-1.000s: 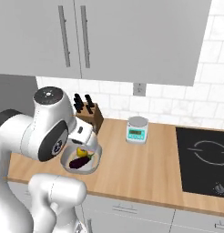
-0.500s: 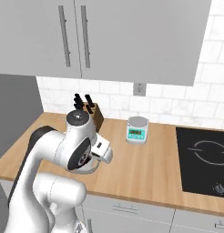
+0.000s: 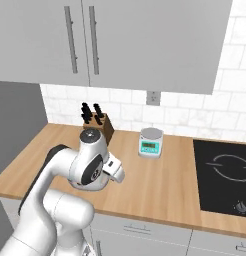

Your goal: Take the meat container that has the fish and place it on the second highest rack of the freezer. Then take the vegetable container that has the lemon and eggplant and place it on the highest rack of the freezer.

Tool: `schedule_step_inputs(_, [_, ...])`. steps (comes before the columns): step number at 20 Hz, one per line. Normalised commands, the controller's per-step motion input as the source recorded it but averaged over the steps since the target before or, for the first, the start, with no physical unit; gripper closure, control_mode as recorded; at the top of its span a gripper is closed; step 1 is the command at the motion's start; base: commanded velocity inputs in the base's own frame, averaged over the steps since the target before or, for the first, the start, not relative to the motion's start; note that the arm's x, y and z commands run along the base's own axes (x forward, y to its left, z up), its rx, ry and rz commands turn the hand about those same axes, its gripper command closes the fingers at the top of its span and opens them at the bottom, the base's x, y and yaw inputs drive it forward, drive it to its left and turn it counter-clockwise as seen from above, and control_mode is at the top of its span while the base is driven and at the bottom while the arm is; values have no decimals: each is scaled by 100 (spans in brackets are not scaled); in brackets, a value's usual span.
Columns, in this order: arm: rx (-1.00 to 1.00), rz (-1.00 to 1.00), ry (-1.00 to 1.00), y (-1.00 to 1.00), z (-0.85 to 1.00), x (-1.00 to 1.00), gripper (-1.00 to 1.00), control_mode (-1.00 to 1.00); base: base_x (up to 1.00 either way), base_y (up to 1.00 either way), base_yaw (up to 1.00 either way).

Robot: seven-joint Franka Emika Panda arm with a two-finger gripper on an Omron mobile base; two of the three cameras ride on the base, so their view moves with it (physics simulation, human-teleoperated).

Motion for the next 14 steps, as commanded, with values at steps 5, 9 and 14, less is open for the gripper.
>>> schedule_step_inputs(5, [0,0,20,0,-20,21,-100,-100,0,0,0])
schedule_step_inputs(9, [5,0,5,0,-10,4,-100,-100,0,0,0])
schedule_step_inputs(14, [3,0,0,10,-13,0,-100,-100,0,0,0])
